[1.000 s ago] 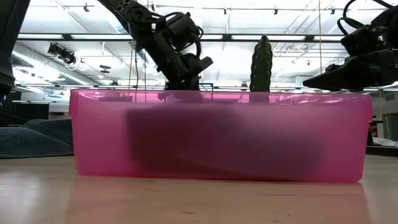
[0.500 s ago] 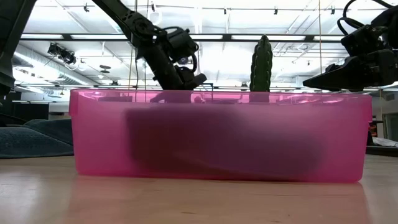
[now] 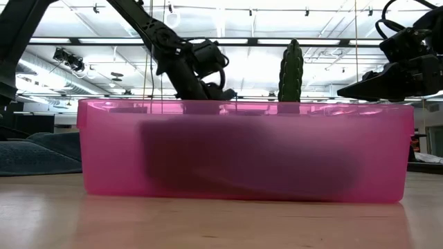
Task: Pick & Place hat
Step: Put the bottom black cap into the blue bin
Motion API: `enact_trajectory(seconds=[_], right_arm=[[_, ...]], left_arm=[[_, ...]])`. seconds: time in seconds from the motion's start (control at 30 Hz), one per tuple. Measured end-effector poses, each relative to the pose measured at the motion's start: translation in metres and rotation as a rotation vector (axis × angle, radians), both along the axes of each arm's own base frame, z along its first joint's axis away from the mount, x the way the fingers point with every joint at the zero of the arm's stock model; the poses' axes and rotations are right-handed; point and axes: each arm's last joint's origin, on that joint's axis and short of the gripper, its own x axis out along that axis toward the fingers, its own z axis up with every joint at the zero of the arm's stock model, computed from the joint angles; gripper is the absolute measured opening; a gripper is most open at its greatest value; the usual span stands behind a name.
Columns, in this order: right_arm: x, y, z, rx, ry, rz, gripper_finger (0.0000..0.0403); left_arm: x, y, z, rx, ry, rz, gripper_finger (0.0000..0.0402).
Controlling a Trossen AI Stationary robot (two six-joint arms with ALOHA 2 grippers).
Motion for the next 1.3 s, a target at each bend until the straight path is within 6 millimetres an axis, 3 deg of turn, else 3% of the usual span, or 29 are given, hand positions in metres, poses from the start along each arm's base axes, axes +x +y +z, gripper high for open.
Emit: enact_trajectory(seconds=[0.57,0.93,1.3], right_arm=[[0.0,0.0,0.0,0.0,0.0,0.0,0.0193],[0.0,0.0,0.0,0.0,0.0,0.0,0.0193],[0.0,0.0,0.0,0.0,0.0,0.0,0.0193]], left_arm=[[0.02,-0.07,0.011,-0.024,-0.023,-0.281,0.0008],[0.016,-0.075,0.07,0.208,-0.013,-0.271,0.0009],[0.016,-0.072,0.069,0.242,0.016,-0.241,0.0009]])
